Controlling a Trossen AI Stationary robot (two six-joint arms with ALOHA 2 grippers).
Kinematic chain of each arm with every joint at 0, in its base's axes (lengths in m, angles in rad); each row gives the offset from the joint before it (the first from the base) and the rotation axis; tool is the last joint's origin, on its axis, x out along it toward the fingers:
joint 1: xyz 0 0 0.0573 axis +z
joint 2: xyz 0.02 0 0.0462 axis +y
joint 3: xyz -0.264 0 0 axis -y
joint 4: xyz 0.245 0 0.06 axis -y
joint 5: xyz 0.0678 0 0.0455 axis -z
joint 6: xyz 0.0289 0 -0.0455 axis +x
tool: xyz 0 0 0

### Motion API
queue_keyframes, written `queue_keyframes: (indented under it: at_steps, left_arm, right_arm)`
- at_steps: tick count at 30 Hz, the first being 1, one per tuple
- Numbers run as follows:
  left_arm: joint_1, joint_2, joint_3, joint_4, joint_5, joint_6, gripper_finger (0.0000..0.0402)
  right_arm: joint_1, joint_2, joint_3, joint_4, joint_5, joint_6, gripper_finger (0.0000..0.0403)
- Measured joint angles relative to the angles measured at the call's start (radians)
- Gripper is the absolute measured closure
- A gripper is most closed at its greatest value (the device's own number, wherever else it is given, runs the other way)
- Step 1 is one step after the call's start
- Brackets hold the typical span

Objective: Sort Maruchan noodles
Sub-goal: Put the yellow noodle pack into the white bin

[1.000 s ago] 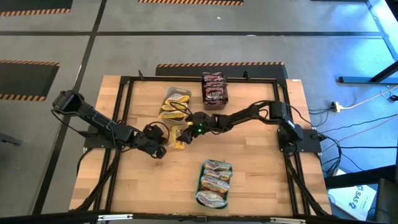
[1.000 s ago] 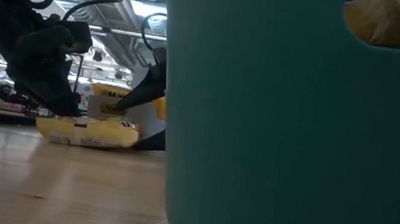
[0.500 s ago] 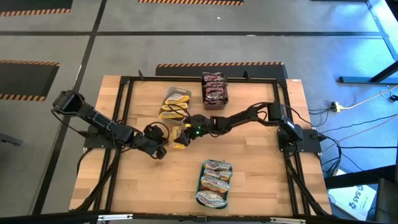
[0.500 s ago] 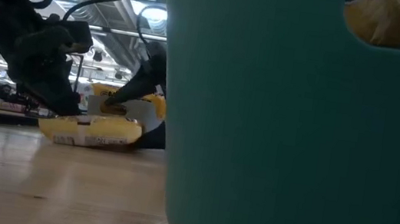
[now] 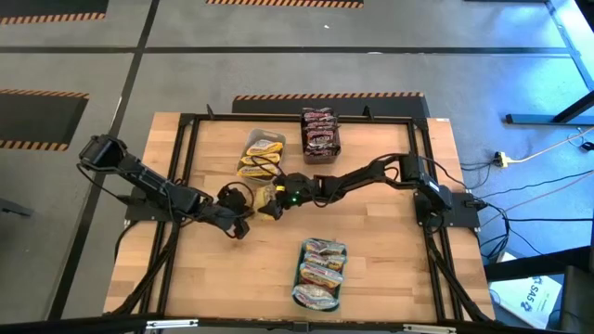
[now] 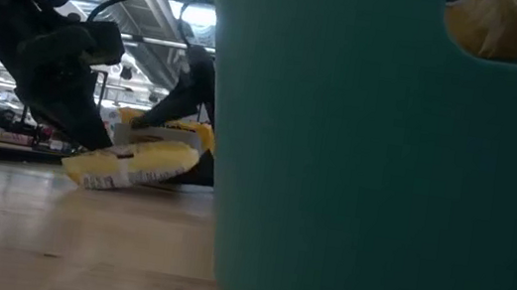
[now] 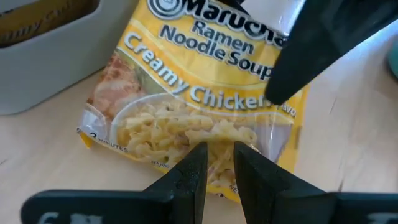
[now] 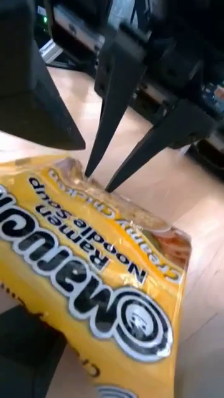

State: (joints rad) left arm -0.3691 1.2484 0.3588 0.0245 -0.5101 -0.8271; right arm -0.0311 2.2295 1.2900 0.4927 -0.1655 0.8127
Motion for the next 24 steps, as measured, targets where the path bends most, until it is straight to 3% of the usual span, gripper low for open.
queue_keyframes:
  at_steps: [14, 18, 24]
  left_arm:
    - [-0.001, -0.005, 0.002, 0.017, -0.02, 0.001, 0.0329]
    - [-0.001, -0.015, 0.002, 0.016, -0.01, -0.004, 0.0329]
    - [0.001, -0.131, 0.003, 0.011, 0.036, 0.077, 0.0329]
  right_arm:
    - [0.004, -0.008, 0.0, -0.01, 0.018, -0.031, 0.0279]
    - [0.004, -0.012, 0.0, -0.009, 0.008, -0.059, 0.0291]
    - [0.007, -0.058, -0.001, -0.078, -0.039, -0.169, 0.0268]
